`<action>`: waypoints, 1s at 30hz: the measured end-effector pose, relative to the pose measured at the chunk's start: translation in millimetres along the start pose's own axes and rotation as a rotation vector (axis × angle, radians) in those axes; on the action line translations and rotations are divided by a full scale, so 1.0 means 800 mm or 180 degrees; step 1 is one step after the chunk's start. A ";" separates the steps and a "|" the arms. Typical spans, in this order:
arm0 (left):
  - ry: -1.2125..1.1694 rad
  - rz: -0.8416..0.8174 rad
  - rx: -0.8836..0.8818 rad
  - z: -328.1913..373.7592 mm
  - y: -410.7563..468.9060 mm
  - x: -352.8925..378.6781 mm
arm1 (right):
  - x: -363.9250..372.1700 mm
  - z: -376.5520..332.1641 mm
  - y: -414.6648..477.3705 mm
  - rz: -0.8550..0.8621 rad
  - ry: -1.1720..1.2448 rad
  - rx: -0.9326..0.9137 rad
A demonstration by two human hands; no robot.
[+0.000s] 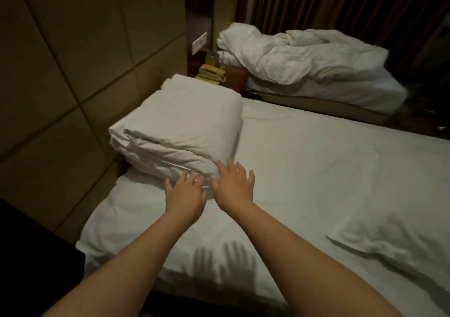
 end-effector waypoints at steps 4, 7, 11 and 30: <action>0.0097 0.0122 0.0348 0.076 -0.006 -0.026 | -0.038 0.065 -0.024 0.0101 -0.0021 0.0344; 0.0172 0.0194 0.0585 0.146 -0.003 -0.044 | -0.067 0.119 -0.036 0.0215 0.0083 0.0532; 0.0038 0.0295 0.0896 0.265 0.006 -0.061 | -0.116 0.224 -0.050 0.0398 0.0209 0.0838; 0.0063 0.0030 0.1792 0.956 0.139 0.016 | -0.297 0.917 -0.091 0.1040 0.0986 0.2473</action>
Point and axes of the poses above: each hand's wrist, its own y-axis towards the middle knuckle, its own x-axis out of the palm, z = x × y, the point moved 9 cm from there along y, towards the middle knuckle, and after that the axes turned 11 degrees about y, right-handed, at the moved point
